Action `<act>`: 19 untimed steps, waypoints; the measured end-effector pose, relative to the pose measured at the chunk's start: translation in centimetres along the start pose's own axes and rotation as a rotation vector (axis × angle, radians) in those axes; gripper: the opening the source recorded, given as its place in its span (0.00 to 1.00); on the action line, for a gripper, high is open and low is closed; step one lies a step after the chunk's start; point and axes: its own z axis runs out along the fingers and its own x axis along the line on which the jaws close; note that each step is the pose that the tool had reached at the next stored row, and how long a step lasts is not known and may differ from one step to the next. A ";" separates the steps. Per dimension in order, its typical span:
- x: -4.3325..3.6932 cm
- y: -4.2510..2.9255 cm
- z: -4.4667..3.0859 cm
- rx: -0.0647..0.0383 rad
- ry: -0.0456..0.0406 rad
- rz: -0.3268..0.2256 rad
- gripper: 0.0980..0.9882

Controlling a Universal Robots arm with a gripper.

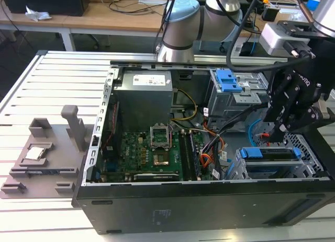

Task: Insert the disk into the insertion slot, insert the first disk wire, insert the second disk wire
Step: 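Insert the first disk wire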

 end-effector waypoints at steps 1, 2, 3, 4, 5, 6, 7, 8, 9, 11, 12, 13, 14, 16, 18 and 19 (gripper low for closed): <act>0.00 -0.02 0.07 0.000 0.0011 0.000 0.36; 0.00 -0.06 0.20 0.000 0.0024 -0.001 0.36; 0.00 -0.09 0.32 0.000 0.0035 -0.001 0.36; 0.00 -0.13 0.50 0.000 0.0048 -0.001 0.36; 0.00 -0.15 0.67 0.000 0.0053 -0.001 0.36; 0.00 -0.18 0.92 0.000 0.0057 -0.001 0.36; 0.01 -0.21 1.06 0.000 0.0058 0.000 0.36; 0.00 -0.29 1.26 0.000 0.0062 0.003 0.36; 0.00 -0.43 1.34 0.000 0.0085 0.005 0.36; 0.00 -0.92 1.34 0.000 0.0184 0.006 0.36; -0.02 -1.06 1.35 0.000 0.0192 0.006 0.36; -0.01 -1.06 1.35 0.000 0.0193 0.006 0.36; -0.01 -1.06 1.34 0.000 0.0194 0.007 0.36; -0.01 -1.06 1.35 0.000 0.0194 0.007 0.36; -0.01 -1.06 1.35 0.000 0.0193 0.007 0.35; -0.01 -1.07 1.35 0.000 0.0193 0.007 0.27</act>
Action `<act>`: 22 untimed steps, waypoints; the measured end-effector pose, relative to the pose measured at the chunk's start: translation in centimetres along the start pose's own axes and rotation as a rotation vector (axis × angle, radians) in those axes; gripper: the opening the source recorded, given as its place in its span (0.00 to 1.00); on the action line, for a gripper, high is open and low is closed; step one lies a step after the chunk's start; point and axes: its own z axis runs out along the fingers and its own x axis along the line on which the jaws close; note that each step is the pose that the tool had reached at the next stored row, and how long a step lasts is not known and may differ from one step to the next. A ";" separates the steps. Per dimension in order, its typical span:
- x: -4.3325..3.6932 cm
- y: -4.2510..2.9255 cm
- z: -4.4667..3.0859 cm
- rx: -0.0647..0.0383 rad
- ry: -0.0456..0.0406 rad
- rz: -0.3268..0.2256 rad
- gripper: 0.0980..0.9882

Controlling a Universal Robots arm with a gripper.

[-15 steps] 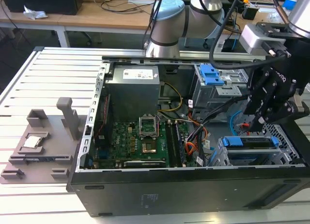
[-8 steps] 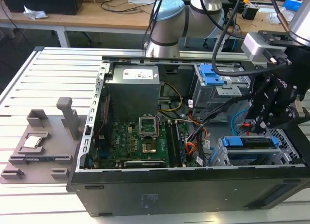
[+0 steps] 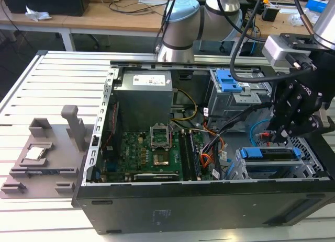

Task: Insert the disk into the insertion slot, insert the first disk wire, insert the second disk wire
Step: 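Insert the first disk wire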

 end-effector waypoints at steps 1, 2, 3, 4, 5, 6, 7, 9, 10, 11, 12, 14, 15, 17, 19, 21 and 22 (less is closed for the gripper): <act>0.00 0.00 0.00 0.000 -0.0001 0.000 0.20; 0.00 0.00 0.00 0.000 0.0000 0.000 0.13; 0.00 0.00 0.00 0.000 -0.0001 0.000 0.09; 0.00 0.00 0.00 0.000 0.0000 0.001 0.09; 0.00 0.00 0.00 0.000 -0.0001 0.001 0.09; 0.00 0.00 0.00 0.000 -0.0001 0.001 0.09; 0.00 0.00 0.00 0.000 0.0000 0.001 0.09; 0.00 0.00 0.00 0.000 -0.0001 0.001 0.09; 0.03 0.00 0.00 0.000 0.0000 0.001 0.09; 0.08 0.00 0.00 0.000 0.0000 0.001 0.09; 0.25 -0.01 0.01 0.000 -0.0001 0.001 0.09; 0.74 -0.02 0.03 0.000 -0.0001 0.001 0.09; 0.89 -0.03 0.02 0.000 0.0000 0.001 0.09; 1.34 -0.04 0.04 0.000 -0.0001 0.001 0.09; 2.05 -0.05 0.06 0.000 -0.0001 0.001 0.09; 2.47 -0.06 0.08 0.000 0.0000 0.001 0.09; 2.52 -0.09 0.17 0.000 -0.0003 0.002 0.09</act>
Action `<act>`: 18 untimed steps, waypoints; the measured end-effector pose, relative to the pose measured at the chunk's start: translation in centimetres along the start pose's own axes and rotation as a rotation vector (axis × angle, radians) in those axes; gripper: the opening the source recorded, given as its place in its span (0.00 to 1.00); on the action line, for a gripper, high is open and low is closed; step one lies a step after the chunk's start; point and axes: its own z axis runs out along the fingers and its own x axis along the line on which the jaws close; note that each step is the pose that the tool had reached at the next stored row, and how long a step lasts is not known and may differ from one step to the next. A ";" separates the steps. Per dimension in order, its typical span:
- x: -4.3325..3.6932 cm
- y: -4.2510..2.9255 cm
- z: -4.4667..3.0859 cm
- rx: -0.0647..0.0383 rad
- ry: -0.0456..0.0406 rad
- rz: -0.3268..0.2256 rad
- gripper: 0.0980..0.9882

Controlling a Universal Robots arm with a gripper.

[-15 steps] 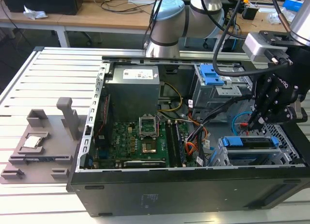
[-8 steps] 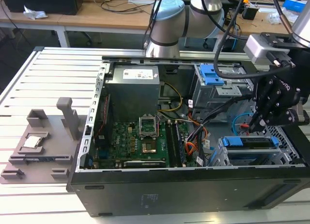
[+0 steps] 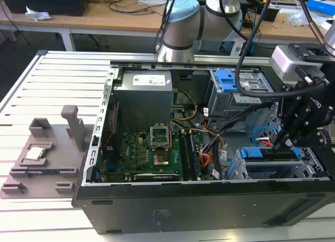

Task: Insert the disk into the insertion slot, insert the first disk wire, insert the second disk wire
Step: 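Insert the first disk wire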

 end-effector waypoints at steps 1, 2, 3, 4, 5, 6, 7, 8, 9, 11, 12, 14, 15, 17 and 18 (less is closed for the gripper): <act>0.00 -0.04 0.03 0.000 0.0003 0.000 0.09; 0.00 -0.08 0.06 0.000 0.0004 0.000 0.09; -0.01 -0.25 0.10 0.000 0.0001 0.000 0.09; -0.01 -0.39 0.10 0.000 0.0002 0.000 0.09; -0.01 -0.52 0.10 0.000 0.0003 0.000 0.09; -0.02 -0.62 0.10 0.000 0.0003 0.000 0.09; -0.02 -0.71 0.10 0.000 0.0003 0.000 0.09; -0.03 -0.86 0.10 0.000 0.0002 0.000 0.09; -0.03 -0.93 0.10 0.000 0.0002 0.000 0.09; -0.03 -1.00 0.12 0.000 0.0001 0.000 0.09; -0.03 -1.04 0.13 0.000 0.0001 0.000 0.09; -0.03 -1.10 0.23 0.000 0.0003 0.000 0.09; -0.03 -1.11 0.27 0.000 0.0003 0.000 0.09; -0.03 -1.11 0.29 0.000 0.0005 0.000 0.09; -0.04 -1.12 0.31 0.000 0.0003 0.000 0.09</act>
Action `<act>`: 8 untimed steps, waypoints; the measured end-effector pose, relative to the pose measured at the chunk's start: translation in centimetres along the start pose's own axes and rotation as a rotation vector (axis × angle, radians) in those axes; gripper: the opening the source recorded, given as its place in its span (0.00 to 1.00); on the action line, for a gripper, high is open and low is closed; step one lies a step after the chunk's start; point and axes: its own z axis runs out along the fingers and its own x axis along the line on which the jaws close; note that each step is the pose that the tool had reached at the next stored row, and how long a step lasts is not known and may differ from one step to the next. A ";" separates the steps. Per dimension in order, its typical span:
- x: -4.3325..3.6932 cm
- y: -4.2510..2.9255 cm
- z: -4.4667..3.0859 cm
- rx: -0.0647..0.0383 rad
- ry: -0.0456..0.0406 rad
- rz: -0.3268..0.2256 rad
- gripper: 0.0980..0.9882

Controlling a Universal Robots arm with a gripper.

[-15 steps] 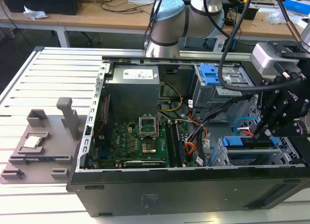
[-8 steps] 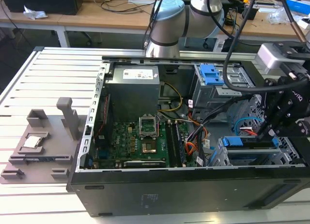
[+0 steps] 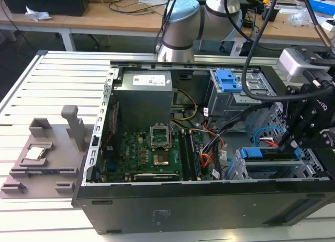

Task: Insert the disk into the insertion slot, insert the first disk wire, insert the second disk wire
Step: 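Insert the first disk wire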

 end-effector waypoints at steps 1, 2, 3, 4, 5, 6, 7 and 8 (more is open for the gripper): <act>0.00 0.00 0.01 0.000 -0.0001 0.000 0.09; 0.00 0.00 0.01 0.000 -0.0002 0.000 0.09; 0.00 0.00 0.03 0.000 -0.0007 0.000 0.09; -0.01 -0.01 0.14 0.000 -0.0015 0.000 0.09; -0.01 -0.01 0.18 0.000 -0.0011 0.000 0.09; -0.10 -0.01 0.23 0.000 -0.0012 0.000 0.09; -0.28 -0.01 0.22 0.000 -0.0011 0.000 0.09; -0.57 0.00 0.21 0.000 -0.0011 0.000 0.09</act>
